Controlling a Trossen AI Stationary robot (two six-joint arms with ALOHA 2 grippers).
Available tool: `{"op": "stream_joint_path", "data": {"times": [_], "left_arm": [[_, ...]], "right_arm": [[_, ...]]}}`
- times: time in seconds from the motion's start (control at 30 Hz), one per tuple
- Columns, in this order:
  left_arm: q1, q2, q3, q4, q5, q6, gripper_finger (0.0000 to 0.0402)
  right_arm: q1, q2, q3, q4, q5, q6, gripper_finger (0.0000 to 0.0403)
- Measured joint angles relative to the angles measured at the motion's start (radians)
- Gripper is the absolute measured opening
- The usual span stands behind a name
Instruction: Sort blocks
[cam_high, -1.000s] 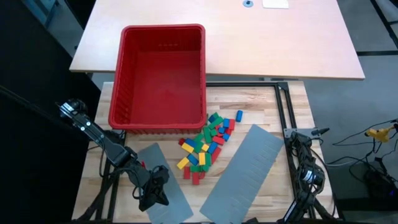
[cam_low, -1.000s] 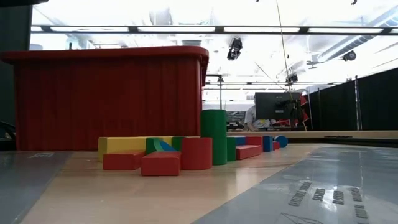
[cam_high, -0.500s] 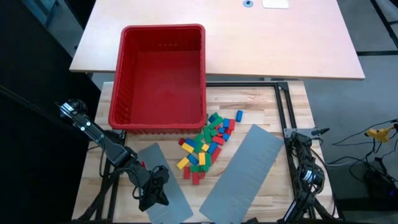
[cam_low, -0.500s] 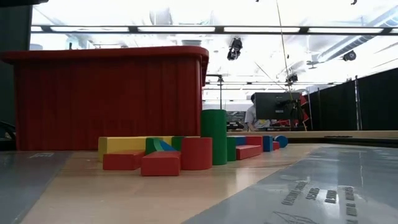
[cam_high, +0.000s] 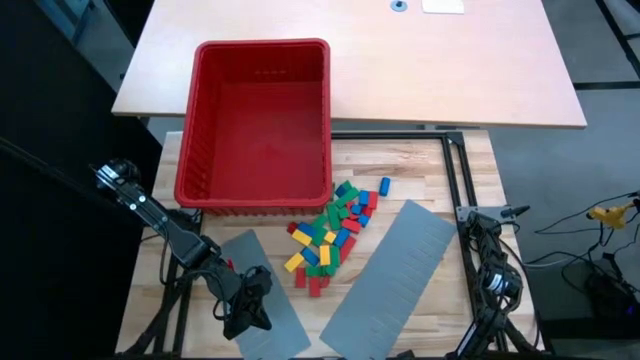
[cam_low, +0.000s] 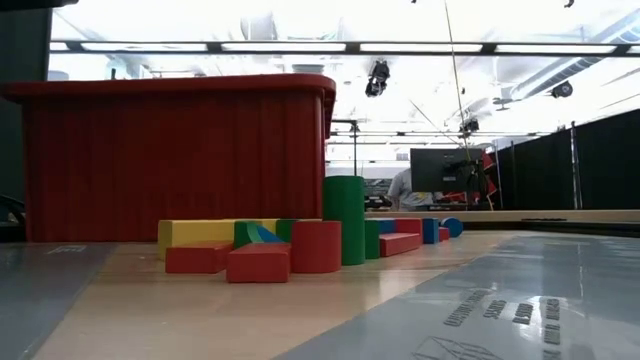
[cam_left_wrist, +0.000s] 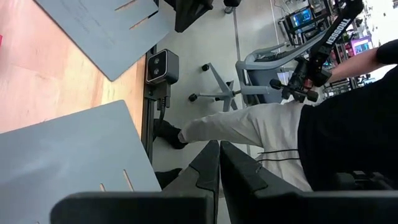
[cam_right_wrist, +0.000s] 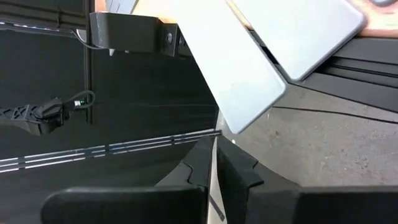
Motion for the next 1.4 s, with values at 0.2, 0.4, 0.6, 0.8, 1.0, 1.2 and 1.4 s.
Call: {"op": "stream_joint_path", "data": {"times": [0.2, 0.4, 0.6, 0.8, 1.0, 1.2, 1.4], "left_arm": [[0.000, 0.000, 0.000, 0.000, 0.004, 0.000, 0.0000], [0.000, 0.000, 0.000, 0.000, 0.006, 0.000, 0.0000], [0.000, 0.000, 0.000, 0.000, 0.006, 0.000, 0.0000], [0.000, 0.000, 0.000, 0.000, 0.008, -0.004, 0.0000], [0.000, 0.000, 0.000, 0.000, 0.028, -0.006, 0.0000], [0.000, 0.000, 0.000, 0.000, 0.028, -0.009, 0.0000], [0.000, 0.000, 0.000, 0.000, 0.038, -0.015, 0.0000]], "right_arm": [[0.006, 0.000, 0.000, 0.000, 0.001, -0.003, 0.0057], [0.001, 0.000, 0.000, -0.004, -0.001, 0.002, 0.0129], [-0.012, 0.000, 0.000, -0.020, -0.003, 0.022, 0.0178], [-0.021, 0.000, -0.002, -0.026, -0.005, 0.034, 0.0184], [-0.024, 0.000, -0.002, -0.036, -0.021, 0.037, 0.0177], [-0.038, -0.001, -0.004, -0.037, -0.028, 0.044, 0.0176], [-0.046, -0.002, -0.004, -0.045, -0.034, 0.060, 0.0176]]}}
